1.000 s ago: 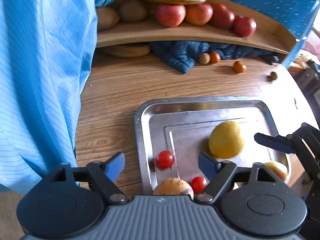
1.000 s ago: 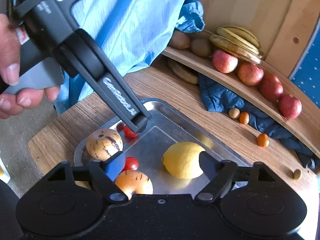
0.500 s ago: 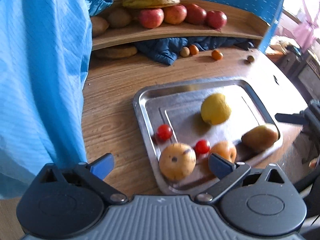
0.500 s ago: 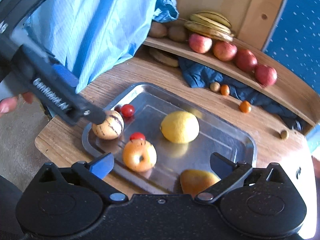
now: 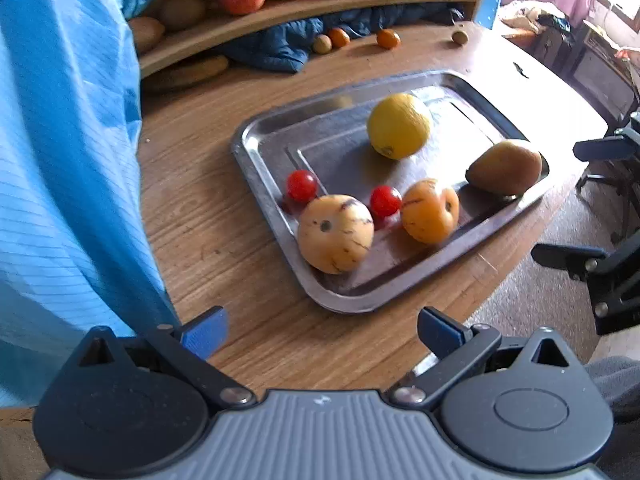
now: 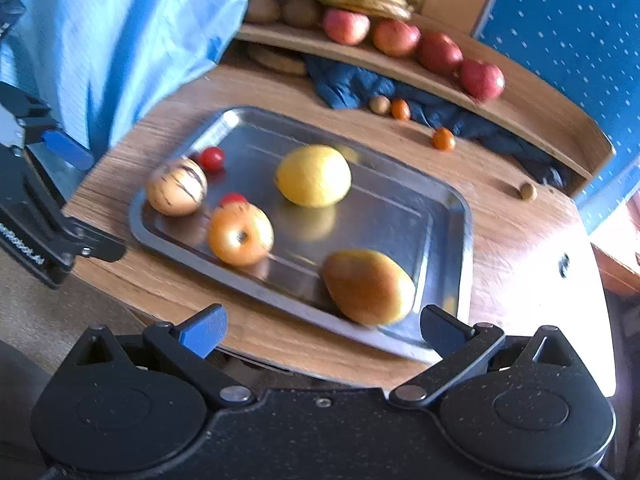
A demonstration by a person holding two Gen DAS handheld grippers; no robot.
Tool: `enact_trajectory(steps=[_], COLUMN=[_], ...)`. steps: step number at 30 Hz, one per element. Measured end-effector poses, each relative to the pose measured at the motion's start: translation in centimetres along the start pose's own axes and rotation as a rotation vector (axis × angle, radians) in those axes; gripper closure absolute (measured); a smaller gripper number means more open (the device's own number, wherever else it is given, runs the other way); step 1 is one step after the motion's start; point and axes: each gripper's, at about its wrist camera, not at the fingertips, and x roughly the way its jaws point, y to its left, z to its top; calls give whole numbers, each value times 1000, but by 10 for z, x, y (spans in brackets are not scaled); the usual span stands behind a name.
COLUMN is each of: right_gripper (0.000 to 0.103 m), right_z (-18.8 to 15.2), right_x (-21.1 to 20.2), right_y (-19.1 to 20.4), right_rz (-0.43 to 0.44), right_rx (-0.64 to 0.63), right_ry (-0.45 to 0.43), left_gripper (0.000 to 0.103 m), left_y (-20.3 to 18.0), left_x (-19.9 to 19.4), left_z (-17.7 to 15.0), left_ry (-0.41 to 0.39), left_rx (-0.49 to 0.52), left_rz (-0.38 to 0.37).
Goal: Organize fruits
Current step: 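Withdraw both open tools from the tray toward the tangerines and small fruits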
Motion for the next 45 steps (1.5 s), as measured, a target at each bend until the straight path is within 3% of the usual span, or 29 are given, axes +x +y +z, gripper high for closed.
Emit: enact_trajectory(steps=[13,22,29,45], right_gripper=[1,1,1,1], right_z=[0,18,32,43], right_x=[4,15,40,109], right_y=[-24,-41,-70,-143], right_rz=[-52,-4,63,102], right_rx=[42,-20,-104,-184], right_ry=[20,-22,-62,-117], left_gripper=[0,0,1,1], left_y=[-2,3,-5,-20], left_x=[2,1,7,52], left_z=[15,39,78,172], left_ry=[15,-2,-32,-93], left_rx=[12,-64,-155,-341], left_rz=[6,54,91,137])
